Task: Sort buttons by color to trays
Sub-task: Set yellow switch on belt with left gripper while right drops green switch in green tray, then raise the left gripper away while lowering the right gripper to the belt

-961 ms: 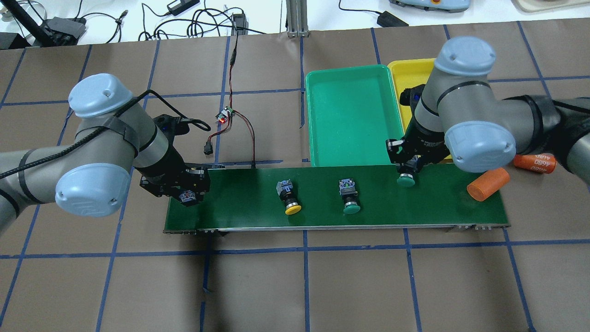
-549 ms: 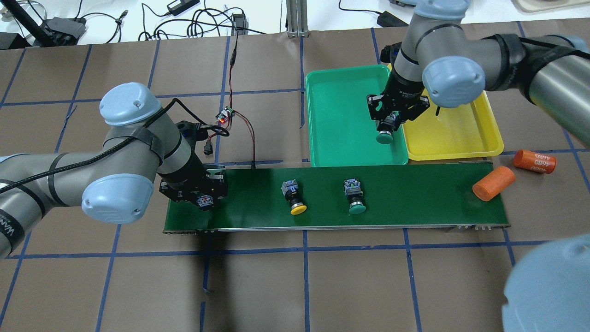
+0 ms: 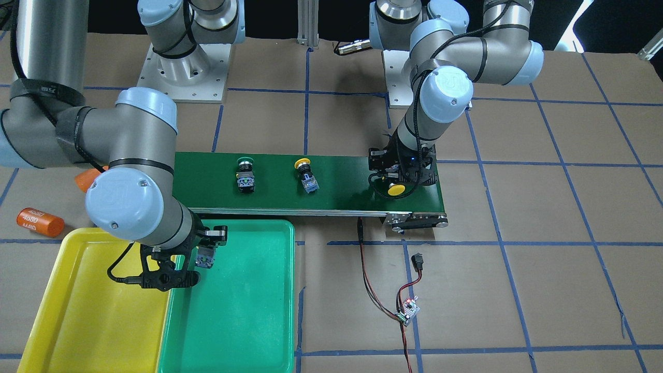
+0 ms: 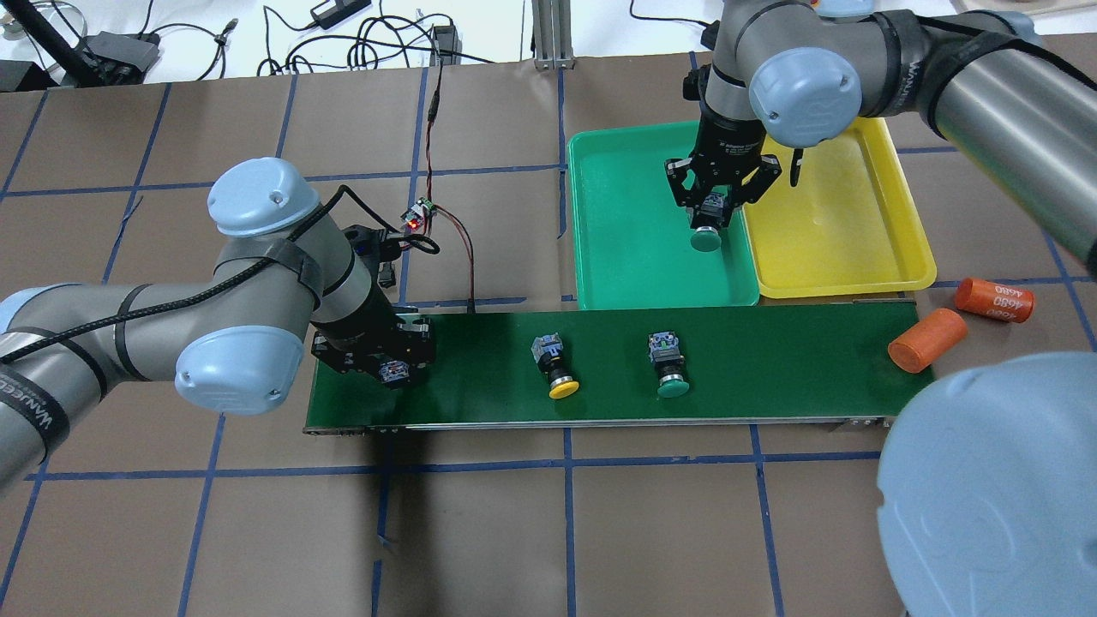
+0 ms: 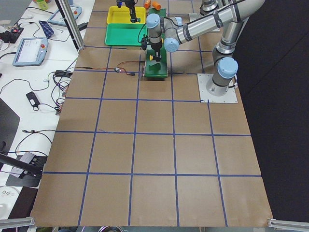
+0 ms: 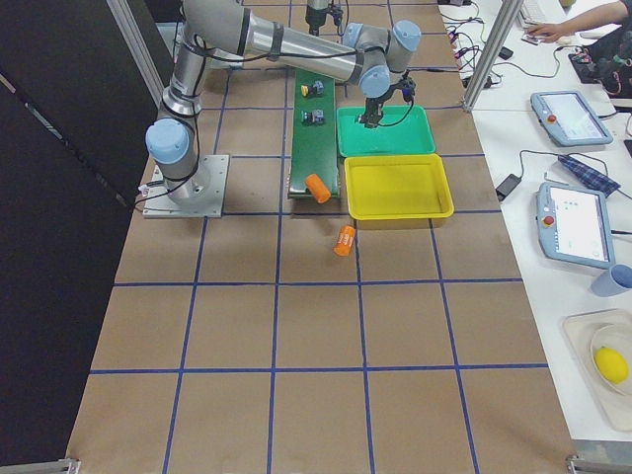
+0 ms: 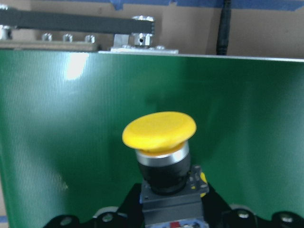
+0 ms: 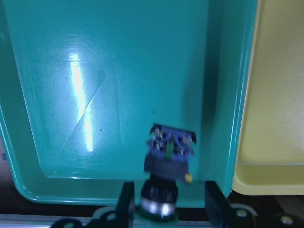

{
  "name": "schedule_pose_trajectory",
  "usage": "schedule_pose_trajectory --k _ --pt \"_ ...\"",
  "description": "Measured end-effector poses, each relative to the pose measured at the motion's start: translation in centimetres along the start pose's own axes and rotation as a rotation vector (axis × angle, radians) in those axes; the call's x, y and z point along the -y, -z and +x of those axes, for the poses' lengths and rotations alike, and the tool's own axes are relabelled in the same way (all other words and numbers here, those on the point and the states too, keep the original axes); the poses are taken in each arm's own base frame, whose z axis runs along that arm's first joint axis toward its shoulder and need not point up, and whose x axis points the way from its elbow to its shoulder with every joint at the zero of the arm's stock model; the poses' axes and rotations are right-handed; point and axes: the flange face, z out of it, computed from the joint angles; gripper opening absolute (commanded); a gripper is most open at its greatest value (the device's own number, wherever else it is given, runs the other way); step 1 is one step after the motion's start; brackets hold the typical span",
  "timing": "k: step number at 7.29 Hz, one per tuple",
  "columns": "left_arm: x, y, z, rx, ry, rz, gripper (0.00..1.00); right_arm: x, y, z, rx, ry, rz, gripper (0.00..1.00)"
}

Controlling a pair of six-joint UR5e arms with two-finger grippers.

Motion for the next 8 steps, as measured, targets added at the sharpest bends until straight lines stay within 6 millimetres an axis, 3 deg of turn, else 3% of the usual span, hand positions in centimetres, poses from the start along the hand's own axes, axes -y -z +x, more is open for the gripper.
schedule_pose_trajectory --k 2,3,4,6,7,8 --pt "0.3 -0.3 0.7 0.008 -0.051 0.023 1.00 -0.6 0.2 0.3 -0.015 0.025 -0.011 1.00" --pt "0.5 0.7 0.8 0.008 -0.059 0.047 1.00 -1.8 0.9 0.9 -0.040 0.073 -0.011 0.99" --pt "0.8 3.1 0.9 0.008 -0.060 0.075 1.00 -4.0 2.1 1.9 -0.054 0.123 -0.003 0.99" --pt "2.0 12.2 0.5 0.030 -0.063 0.069 1.00 -11.5 3.4 5.3 -0.043 0.125 0.009 1.00" --pt "2.0 17.7 -1.1 0.041 -0.070 0.039 1.00 -15.8 2.3 6.8 -0.034 0.100 0.024 1.00" --pt "1.1 22.5 -2.9 0.045 -0.084 0.025 1.00 -18.7 0.8 7.0 -0.021 0.080 0.066 1.00"
